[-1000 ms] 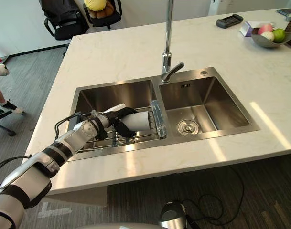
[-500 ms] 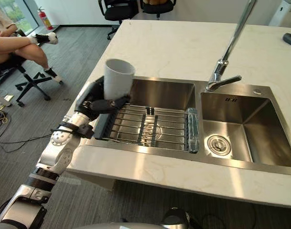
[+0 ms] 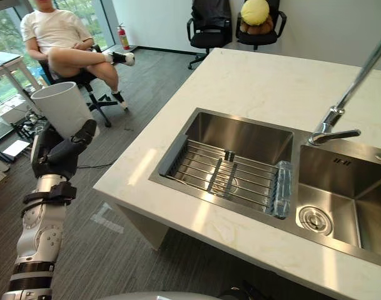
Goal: Walk over to the sink, pick up the cup, carry it to the dishwasher, place the cup inside the dishwasher, then close the dishwasher door
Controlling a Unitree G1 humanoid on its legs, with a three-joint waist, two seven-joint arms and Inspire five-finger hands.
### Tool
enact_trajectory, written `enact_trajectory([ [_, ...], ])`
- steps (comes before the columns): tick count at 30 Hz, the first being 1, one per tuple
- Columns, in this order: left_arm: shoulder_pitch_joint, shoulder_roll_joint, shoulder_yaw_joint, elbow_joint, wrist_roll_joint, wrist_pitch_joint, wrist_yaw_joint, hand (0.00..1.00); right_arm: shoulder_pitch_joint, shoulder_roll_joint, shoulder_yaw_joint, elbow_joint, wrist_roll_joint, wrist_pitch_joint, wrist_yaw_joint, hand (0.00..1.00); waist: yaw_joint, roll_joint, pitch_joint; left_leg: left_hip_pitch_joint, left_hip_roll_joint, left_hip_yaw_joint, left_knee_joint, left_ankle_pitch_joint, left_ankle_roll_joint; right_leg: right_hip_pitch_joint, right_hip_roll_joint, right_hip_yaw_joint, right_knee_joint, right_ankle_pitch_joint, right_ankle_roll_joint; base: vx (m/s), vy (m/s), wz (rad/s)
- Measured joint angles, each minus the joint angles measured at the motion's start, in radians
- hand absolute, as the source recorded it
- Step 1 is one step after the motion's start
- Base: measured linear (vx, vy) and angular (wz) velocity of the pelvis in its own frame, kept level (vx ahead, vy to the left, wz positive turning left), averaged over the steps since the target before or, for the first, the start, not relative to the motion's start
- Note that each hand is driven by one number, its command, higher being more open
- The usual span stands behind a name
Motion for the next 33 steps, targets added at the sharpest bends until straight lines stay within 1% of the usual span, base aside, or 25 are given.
enact_trajectory([
  [1, 0.012, -0.006, 0.044, 0.004, 0.000, -0.001, 0.006, 0.00, 0.009, 0.004, 0.000, 0.000, -0.004, 0.000, 0.000, 1.00, 0.018, -0.008, -0.005, -0.002, -0.008, -0.017, -0.009, 0.005, 0.005, 0.002, -0.013, -0.005, 0.013, 0.000, 0.000, 0.00, 0.021, 0.46],
  [4, 0.050, -0.006, 0.119, 0.005, 0.011, -0.028, 0.043, 0.00, 0.022, 0.015, 0.000, 0.000, -0.028, 0.000, 0.001, 1.00, 0.038, -0.027, -0.017, -0.006, -0.021, -0.055, -0.009, 0.005, 0.009, 0.010, -0.031, -0.004, 0.038, 0.002, -0.002, 0.03, 0.009, 0.47],
  [7, 0.071, -0.006, 0.183, 0.008, 0.007, -0.091, 0.077, 0.00, 0.031, 0.037, 0.000, 0.000, -0.036, 0.000, 0.008, 1.00, 0.051, -0.048, -0.033, -0.030, -0.023, -0.119, -0.009, 0.006, 0.015, 0.007, -0.025, 0.055, 0.072, 0.015, -0.017, 0.07, -0.021, 0.74],
  [8, 0.071, -0.007, 0.191, 0.008, 0.003, -0.123, 0.077, 0.00, 0.037, 0.047, 0.001, 0.002, -0.036, 0.000, 0.013, 1.00, 0.054, -0.062, -0.042, -0.043, -0.033, -0.159, -0.008, 0.014, 0.014, 0.001, -0.018, 0.105, 0.096, 0.016, -0.019, 0.06, -0.020, 0.92],
  [10, 0.070, -0.014, 0.186, 0.007, -0.003, -0.159, 0.076, 0.00, 0.046, 0.054, 0.001, 0.004, -0.035, -0.002, 0.024, 1.00, 0.048, -0.073, -0.050, -0.066, -0.043, -0.238, 0.006, 0.027, 0.021, -0.016, 0.003, 0.215, 0.143, 0.015, -0.019, 0.10, -0.047, 1.17],
  [11, 0.067, -0.025, 0.177, 0.006, -0.003, -0.171, 0.075, 0.00, 0.048, 0.056, 0.001, 0.007, -0.034, -0.003, 0.025, 1.00, 0.040, -0.069, -0.050, -0.085, -0.040, -0.286, 0.019, 0.036, 0.029, -0.020, 0.036, 0.279, 0.157, -0.021, 0.007, 0.14, -0.152, 1.46],
  [12, 0.063, -0.043, 0.172, 0.000, 0.001, -0.178, 0.079, 0.00, 0.046, 0.060, 0.002, 0.007, -0.034, -0.003, 0.028, 1.00, 0.029, -0.067, -0.049, -0.114, -0.037, -0.340, 0.038, 0.043, 0.028, -0.020, 0.097, 0.330, 0.151, -0.087, 0.030, 0.11, -0.212, 1.42],
  [13, 0.063, -0.058, 0.170, -0.003, 0.007, -0.182, 0.084, 0.00, 0.038, 0.059, 0.004, 0.007, -0.034, -0.003, 0.033, 1.00, 0.030, -0.069, -0.048, -0.134, -0.047, -0.363, 0.057, 0.046, 0.025, -0.019, 0.139, 0.342, 0.108, -0.107, 0.030, 0.05, -0.201, 1.10],
  [14, 0.067, -0.078, 0.171, -0.003, 0.015, -0.182, 0.099, 0.00, 0.027, 0.056, 0.007, 0.013, -0.028, -0.014, 0.036, 1.00, 0.038, -0.065, -0.047, -0.143, -0.057, -0.364, 0.069, 0.046, 0.025, 0.000, 0.137, 0.314, 0.072, -0.126, 0.018, 0.02, -0.155, 0.57],
  [16, 0.082, -0.113, 0.177, -0.071, 0.028, -0.181, 0.154, 0.00, -0.011, 0.058, 0.047, -0.002, -0.017, -0.016, 0.063, 1.00, 0.060, -0.042, -0.033, -0.194, -0.059, -0.344, 0.120, 0.044, 0.023, 0.053, 0.164, 0.306, -0.069, -0.134, 0.023, -0.04, -0.099, 0.18],
  [17, 0.088, -0.113, 0.181, -0.094, 0.028, -0.181, 0.159, 0.00, -0.023, 0.061, 0.063, -0.004, -0.016, -0.010, 0.066, 1.00, 0.063, -0.040, -0.031, -0.211, -0.057, -0.338, 0.131, 0.044, 0.022, 0.059, 0.169, 0.301, -0.102, -0.139, 0.022, -0.11, -0.103, 0.00],
  [18, 0.089, -0.114, 0.181, -0.131, 0.028, -0.181, 0.168, 0.00, -0.041, 0.057, 0.103, -0.005, -0.015, 0.004, 0.047, 1.00, 0.071, -0.037, -0.029, -0.245, -0.056, -0.336, 0.153, 0.045, 0.011, 0.070, 0.177, 0.301, -0.166, -0.151, 0.037, -0.16, -0.122, 0.00],
  [19, 0.089, -0.125, 0.178, -0.150, 0.029, -0.177, 0.167, 0.00, -0.052, 0.036, 0.124, -0.005, -0.012, 0.027, 0.038, 1.00, 0.070, -0.012, -0.015, -0.254, -0.045, -0.338, 0.165, 0.050, -0.001, 0.082, 0.199, 0.296, -0.189, -0.137, 0.041, -0.23, -0.115, 0.01],
  [20, 0.094, -0.126, 0.177, -0.155, 0.035, -0.177, 0.165, 0.00, -0.055, 0.027, 0.130, -0.005, -0.010, 0.039, 0.038, 1.00, 0.071, -0.002, -0.014, -0.253, -0.038, -0.339, 0.165, 0.053, -0.005, 0.082, 0.206, 0.295, -0.193, -0.136, 0.039, -0.26, -0.079, 0.12],
  [22, 0.097, -0.126, 0.176, -0.156, 0.072, -0.177, 0.160, 0.00, -0.057, -0.002, 0.162, -0.006, 0.036, 0.075, 0.028, 1.00, 0.069, 0.031, -0.018, -0.248, -0.015, -0.344, 0.126, 0.069, -0.010, 0.086, 0.228, 0.271, -0.184, -0.140, 0.031, -0.24, -0.049, 0.27],
  [23, 0.097, -0.125, 0.176, -0.156, 0.071, -0.177, 0.159, 0.00, -0.058, -0.006, 0.163, -0.006, 0.052, 0.084, 0.023, 1.00, 0.066, 0.034, -0.018, -0.247, -0.008, -0.331, 0.115, 0.072, -0.006, 0.088, 0.229, 0.259, -0.181, -0.139, 0.030, -0.19, -0.047, 0.57],
  [24, 0.098, -0.121, 0.176, -0.156, 0.070, -0.177, 0.153, 0.00, -0.058, -0.009, 0.163, -0.006, 0.078, 0.090, 0.015, 1.00, 0.060, 0.037, -0.017, -0.249, 0.009, -0.278, 0.092, 0.074, 0.002, 0.087, 0.226, 0.231, -0.172, -0.139, 0.030, -0.16, -0.034, 0.76],
  [25, 0.102, -0.121, 0.178, -0.156, 0.070, -0.178, 0.151, 0.00, -0.057, -0.009, 0.161, -0.005, 0.099, 0.094, 0.003, 1.00, 0.054, 0.038, -0.016, -0.248, 0.028, -0.200, 0.075, 0.069, 0.021, 0.087, 0.221, 0.201, -0.167, -0.136, 0.026, -0.14, -0.025, 0.79],
  [26, 0.106, -0.121, 0.180, -0.154, 0.070, -0.178, 0.148, 0.00, -0.057, -0.009, 0.160, -0.005, 0.104, 0.096, -0.002, 1.00, 0.052, 0.038, -0.016, -0.248, 0.039, -0.151, 0.068, 0.066, 0.039, 0.088, 0.217, 0.189, -0.166, -0.134, 0.021, -0.10, -0.007, 0.75],
  [27, 0.107, -0.121, 0.179, -0.146, 0.071, -0.177, 0.144, 0.00, -0.057, -0.008, 0.159, -0.003, 0.104, 0.096, -0.012, 1.00, 0.048, 0.037, -0.015, -0.246, 0.052, -0.070, 0.061, 0.046, 0.068, 0.093, 0.209, 0.167, -0.166, -0.132, 0.020, -0.05, 0.001, 0.59],
  [28, 0.107, -0.121, 0.177, -0.144, 0.071, -0.177, 0.143, 0.00, -0.056, -0.008, 0.159, -0.002, 0.103, 0.096, -0.015, 1.00, 0.044, 0.035, -0.015, -0.246, 0.054, -0.040, 0.058, 0.036, 0.076, 0.098, 0.204, 0.153, -0.170, -0.131, 0.019, -0.05, 0.052, 0.74],
  [29, 0.107, -0.121, 0.173, -0.145, 0.073, -0.178, 0.136, 0.00, -0.057, -0.009, 0.158, 0.004, 0.101, 0.096, -0.019, 1.00, 0.033, 0.017, -0.014, -0.249, 0.057, 0.007, 0.059, 0.030, 0.076, 0.105, 0.181, 0.129, -0.174, -0.128, 0.018, -0.02, 0.097, 0.68],
  [31, 0.108, -0.119, 0.160, -0.152, 0.105, -0.175, 0.126, 0.00, -0.057, -0.031, 0.156, 0.007, 0.100, 0.101, -0.019, 1.00, 0.031, 0.051, -0.010, -0.266, 0.077, 0.069, 0.113, 0.038, 0.083, 0.114, 0.181, 0.096, -0.139, -0.143, 0.038, -0.01, 0.072, 0.66],
  [32, 0.110, -0.119, 0.147, -0.152, 0.112, -0.167, 0.116, 0.00, -0.054, -0.037, 0.149, 0.022, 0.095, 0.107, -0.015, 1.00, 0.014, 0.054, -0.025, -0.270, 0.084, 0.129, 0.117, 0.035, 0.090, 0.124, 0.180, 0.093, -0.139, -0.151, 0.044, 0.01, 0.005, 0.68],
  [33, 0.108, -0.118, 0.140, -0.153, 0.111, -0.164, 0.113, 0.00, -0.053, -0.035, 0.149, 0.028, 0.094, 0.107, -0.014, 1.00, 0.002, 0.050, -0.030, -0.271, 0.091, 0.170, 0.115, 0.015, 0.112, 0.129, 0.184, 0.093, -0.154, -0.150, 0.043, 0.03, 0.003, 0.94],
])
